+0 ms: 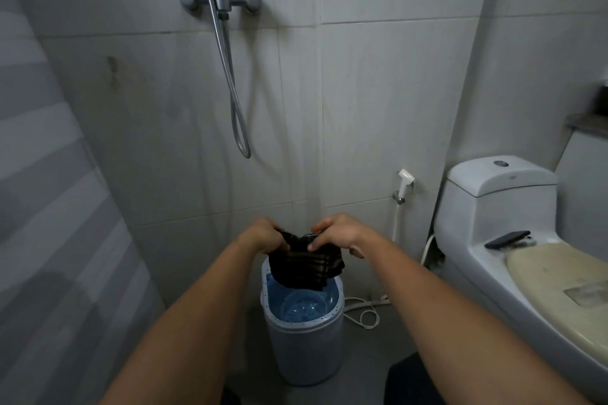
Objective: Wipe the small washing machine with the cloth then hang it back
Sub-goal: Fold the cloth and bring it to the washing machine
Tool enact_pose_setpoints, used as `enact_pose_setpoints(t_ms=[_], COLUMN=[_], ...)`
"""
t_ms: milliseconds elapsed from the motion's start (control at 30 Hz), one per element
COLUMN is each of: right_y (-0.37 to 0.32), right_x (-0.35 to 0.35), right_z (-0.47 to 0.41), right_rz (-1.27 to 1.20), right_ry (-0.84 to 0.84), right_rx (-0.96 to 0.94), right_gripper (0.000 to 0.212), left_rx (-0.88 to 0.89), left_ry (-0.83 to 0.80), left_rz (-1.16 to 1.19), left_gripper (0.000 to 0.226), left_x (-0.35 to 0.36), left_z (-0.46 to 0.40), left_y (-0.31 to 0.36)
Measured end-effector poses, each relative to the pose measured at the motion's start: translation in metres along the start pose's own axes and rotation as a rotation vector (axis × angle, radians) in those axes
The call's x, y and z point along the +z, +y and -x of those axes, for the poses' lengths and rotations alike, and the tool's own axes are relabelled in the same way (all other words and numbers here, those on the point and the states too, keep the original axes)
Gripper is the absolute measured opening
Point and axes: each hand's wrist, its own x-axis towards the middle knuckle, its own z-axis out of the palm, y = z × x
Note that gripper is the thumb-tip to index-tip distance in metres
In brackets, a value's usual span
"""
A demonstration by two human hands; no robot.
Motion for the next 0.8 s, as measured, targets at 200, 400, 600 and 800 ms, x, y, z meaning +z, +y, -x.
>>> enact_pose_setpoints(t_ms=[200,400,600,800], right_y=[-0.001,0.003,0.003,-0.002], right_x=[0.012,0.000,-0.009,-0.019], right_z=[-0.020,-0.011,0.000,0.018], right_rz=[0.409,-0.005,-0.510,-0.515], right_ry=[-0.018,-0.100,-0.197,-0.116], right_rx=[-0.090,-0.107,-0.044,-0.050], right_gripper=[0.014,0.030,0.029,0.028], left_rx=[-0.057,0.052,0.276,0.472], left_ry=[-0.052,-0.034,-0.037,-0.068], left_rz=[-0.381,-0.081,0.435,0.137], left_gripper=[0.037,0.021,0.067,0.114], left_x=[-0.007,-0.021,-0.015,-0.004], left_z=[-0.001,-0.004,0.000,0.014], left_y=[-0.007,-0.022,-0.037,-0.025])
